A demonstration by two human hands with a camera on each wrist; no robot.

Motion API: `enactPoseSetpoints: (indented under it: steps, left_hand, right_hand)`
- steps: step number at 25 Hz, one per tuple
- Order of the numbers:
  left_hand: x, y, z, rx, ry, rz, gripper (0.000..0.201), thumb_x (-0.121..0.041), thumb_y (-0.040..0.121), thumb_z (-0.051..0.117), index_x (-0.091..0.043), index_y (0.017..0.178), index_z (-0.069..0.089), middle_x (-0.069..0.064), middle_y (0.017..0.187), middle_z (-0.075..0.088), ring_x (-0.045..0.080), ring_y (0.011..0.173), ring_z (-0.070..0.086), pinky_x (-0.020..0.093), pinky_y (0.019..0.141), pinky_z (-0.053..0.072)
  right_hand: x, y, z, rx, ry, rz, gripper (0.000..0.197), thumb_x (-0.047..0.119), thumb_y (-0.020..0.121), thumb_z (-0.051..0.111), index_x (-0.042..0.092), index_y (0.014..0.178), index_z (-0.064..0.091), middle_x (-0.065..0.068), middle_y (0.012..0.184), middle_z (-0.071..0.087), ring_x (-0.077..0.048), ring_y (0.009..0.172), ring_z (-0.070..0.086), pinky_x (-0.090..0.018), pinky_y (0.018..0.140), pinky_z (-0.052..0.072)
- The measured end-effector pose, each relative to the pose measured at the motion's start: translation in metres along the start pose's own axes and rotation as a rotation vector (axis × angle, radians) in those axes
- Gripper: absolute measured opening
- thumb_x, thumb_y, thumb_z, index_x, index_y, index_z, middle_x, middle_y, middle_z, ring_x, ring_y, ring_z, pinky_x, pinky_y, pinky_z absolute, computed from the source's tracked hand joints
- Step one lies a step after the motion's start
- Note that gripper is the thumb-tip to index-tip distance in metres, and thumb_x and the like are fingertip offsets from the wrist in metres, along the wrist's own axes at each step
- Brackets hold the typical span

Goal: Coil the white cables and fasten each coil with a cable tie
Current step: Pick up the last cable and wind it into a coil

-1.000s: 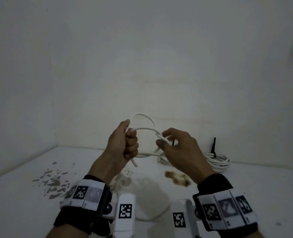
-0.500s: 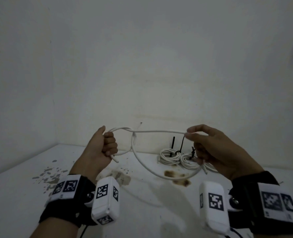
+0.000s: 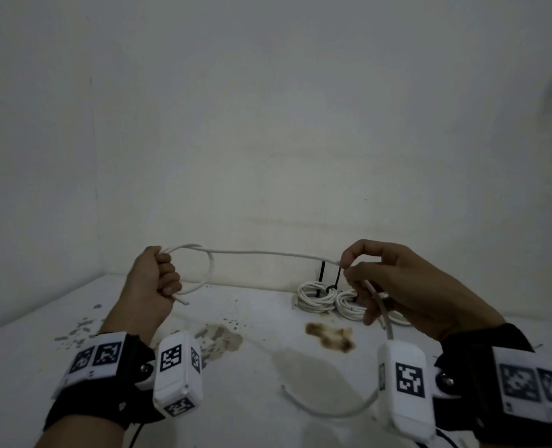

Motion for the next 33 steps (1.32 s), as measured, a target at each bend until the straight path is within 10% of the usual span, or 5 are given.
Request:
enactPoseSetpoints:
  steps: [7, 10, 14, 25, 33]
  left_hand:
    - [0.003, 0.001, 0.009, 0.067, -0.205, -0.018, 0.043, -0.036, 0.106, 0.025, -0.02, 0.067, 0.035, -0.009, 0.038, 0.026, 0.006, 0.028, 0.022, 0.017, 0.032, 0.021]
    - [0.0, -0.002, 0.013, 0.117, -0.284, -0.024, 0.048, -0.045, 0.105, 0.023, -0.021, 0.067, 0.037, -0.009, 0.04, 0.027, 0.006, 0.031, 0.024, 0.016, 0.033, 0.025]
    - [0.003, -0.005, 0.022, 0.194, -0.309, -0.03, 0.047, -0.041, 0.107, 0.021, -0.02, 0.067, 0.033, -0.008, 0.045, 0.029, 0.007, 0.035, 0.028, 0.013, 0.038, 0.03]
    - [0.039, -0.04, 0.071, 0.35, -0.189, -0.188, 0.045, -0.037, 0.106, 0.028, -0.014, 0.07, 0.042, 0.0, 0.063, 0.045, 0.013, 0.055, 0.046, 0.025, 0.062, 0.045]
    - [0.054, -0.078, 0.102, 0.629, 0.307, -0.277, 0.039, -0.031, 0.101, 0.04, -0.012, 0.071, 0.059, -0.004, 0.048, 0.041, 0.009, 0.034, 0.036, 0.018, 0.034, 0.03]
  right_hand:
    - [0.014, -0.004, 0.023, 0.291, -0.164, -0.132, 0.046, -0.022, 0.085, 0.054, 0.013, 0.112, 0.067, -0.004, 0.109, 0.076, -0.024, 0.101, 0.073, -0.041, 0.09, 0.057]
    - [0.009, 0.0, 0.015, 0.064, -0.474, -0.175, 0.027, 0.015, 0.078, 0.083, 0.028, 0.098, 0.071, 0.009, 0.093, 0.077, -0.008, 0.081, 0.074, -0.032, 0.077, 0.062]
    - [0.006, 0.003, 0.018, -0.068, -0.685, -0.199, 0.03, 0.053, 0.085, 0.068, 0.024, 0.075, 0.07, 0.009, 0.073, 0.073, -0.002, 0.06, 0.066, -0.019, 0.051, 0.049]
    - [0.025, 0.002, 0.086, 0.218, 0.414, 0.029, 0.035, 0.026, 0.101, 0.053, 0.0, 0.08, 0.065, -0.018, 0.073, 0.069, -0.025, 0.059, 0.068, -0.026, 0.043, 0.051]
    - [0.008, 0.017, 0.069, -0.138, 0.748, 0.022, 0.022, 0.016, 0.104, 0.048, -0.001, 0.091, 0.055, -0.022, 0.078, 0.073, -0.027, 0.065, 0.074, -0.031, 0.058, 0.063]
Point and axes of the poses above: each hand's wrist, its own y-axis towards the middle knuckle, its own z-axis out of the palm, x = y × z, the point moved 4 cm from there along y, towards the middle knuckle
